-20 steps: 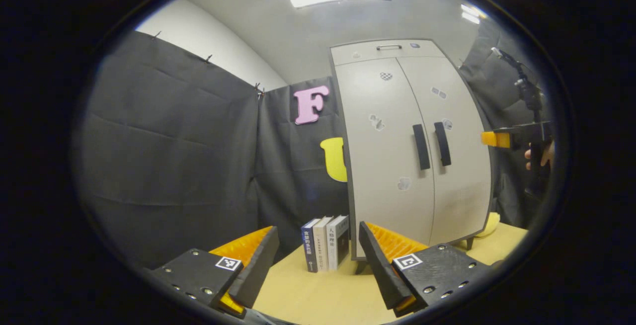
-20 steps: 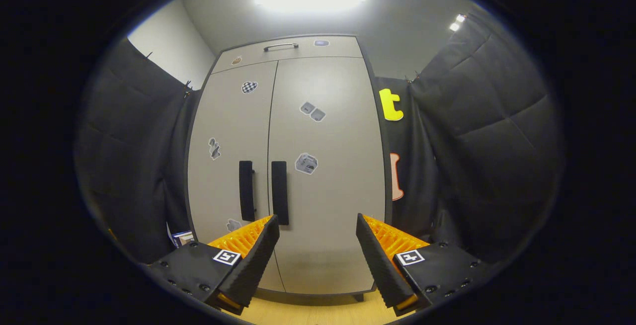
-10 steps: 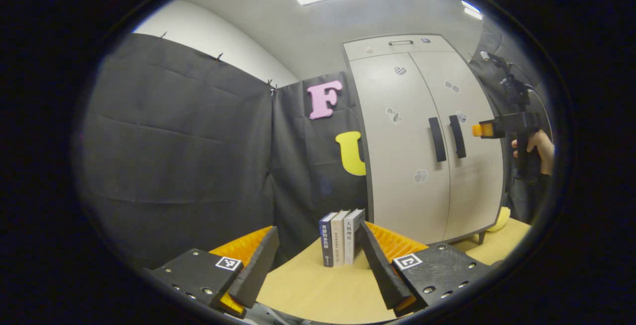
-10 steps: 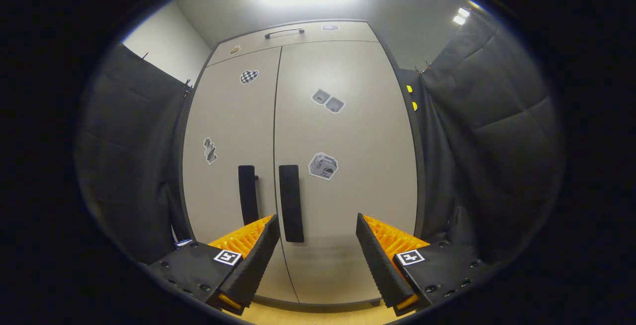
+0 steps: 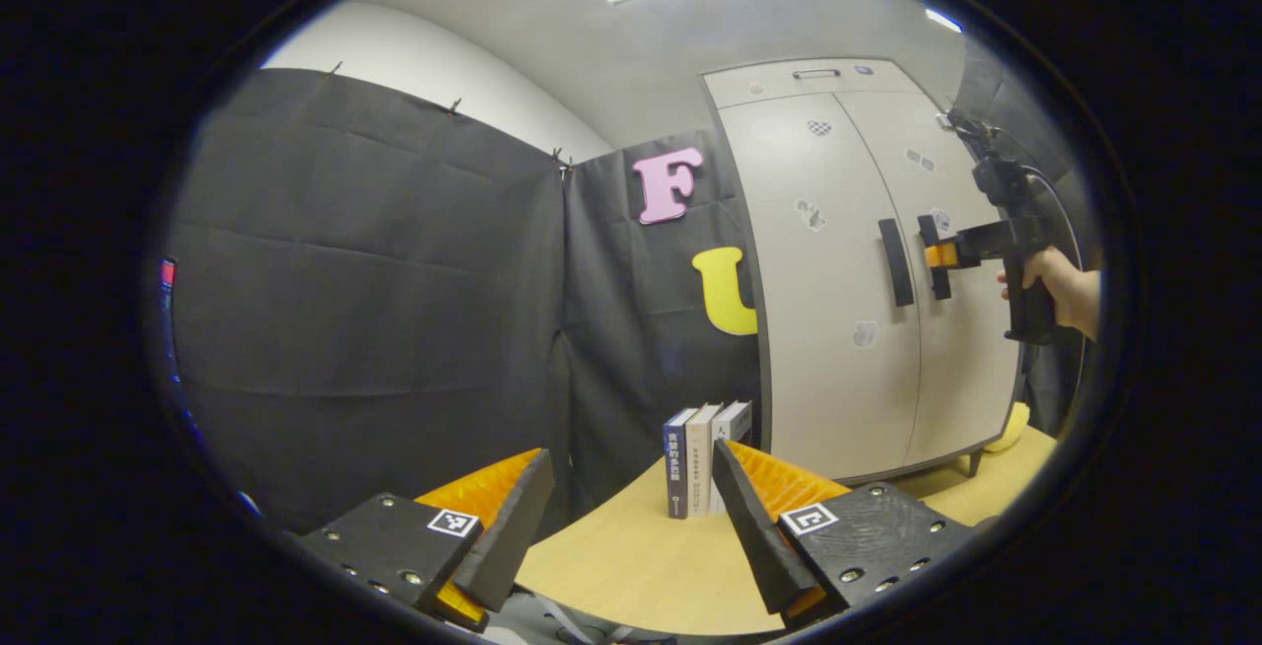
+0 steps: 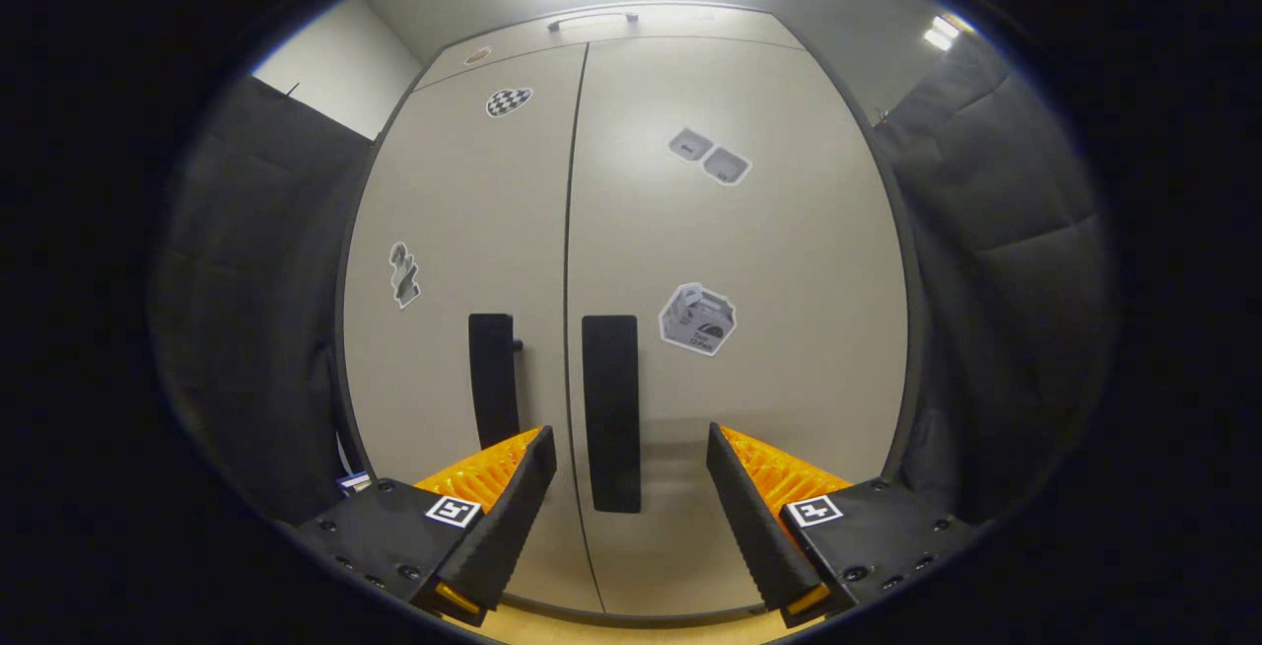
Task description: Open the right door of the double-door shoe cabinet with the right hand, and open the left door with the left hand.
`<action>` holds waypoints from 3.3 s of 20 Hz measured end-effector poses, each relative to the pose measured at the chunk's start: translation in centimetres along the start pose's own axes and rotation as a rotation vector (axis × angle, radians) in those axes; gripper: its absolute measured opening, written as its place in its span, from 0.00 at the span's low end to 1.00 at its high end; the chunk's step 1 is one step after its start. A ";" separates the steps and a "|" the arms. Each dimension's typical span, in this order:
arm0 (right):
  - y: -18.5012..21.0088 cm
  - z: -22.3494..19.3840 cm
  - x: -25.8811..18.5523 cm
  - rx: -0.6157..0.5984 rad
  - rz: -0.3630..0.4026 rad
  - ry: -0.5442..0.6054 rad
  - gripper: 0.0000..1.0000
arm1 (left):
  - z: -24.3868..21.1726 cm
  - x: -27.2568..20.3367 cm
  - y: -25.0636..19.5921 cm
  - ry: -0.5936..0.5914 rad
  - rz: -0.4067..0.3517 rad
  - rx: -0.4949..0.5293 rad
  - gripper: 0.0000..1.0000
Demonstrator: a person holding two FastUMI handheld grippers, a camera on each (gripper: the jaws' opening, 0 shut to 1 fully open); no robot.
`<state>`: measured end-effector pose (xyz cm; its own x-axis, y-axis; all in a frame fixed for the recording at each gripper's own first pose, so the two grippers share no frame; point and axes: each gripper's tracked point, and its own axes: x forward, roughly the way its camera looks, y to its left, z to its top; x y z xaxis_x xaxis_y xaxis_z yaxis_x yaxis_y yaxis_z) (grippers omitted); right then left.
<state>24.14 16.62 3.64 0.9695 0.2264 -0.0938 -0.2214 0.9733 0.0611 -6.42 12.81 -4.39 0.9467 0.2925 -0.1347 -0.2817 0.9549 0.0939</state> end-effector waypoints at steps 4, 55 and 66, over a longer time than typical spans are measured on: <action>0.2 -0.3 1.8 0.018 -0.001 0.037 0.97 | -0.6 0.3 0.8 0.010 0.024 0.004 0.95; -2.3 0.1 -6.2 0.047 0.230 0.195 0.14 | 3.1 1.0 -8.5 -0.078 -0.171 0.027 0.95; -4.1 0.2 -7.3 0.041 0.224 0.189 0.14 | 3.8 0.8 -14.3 -0.092 -0.277 0.021 0.94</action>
<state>18.02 11.03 4.23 0.8595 0.4420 -0.2567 -0.4191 0.8969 0.1411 -1.09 -0.79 -2.11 0.9976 0.0144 -0.0683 -0.0085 0.9962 0.0869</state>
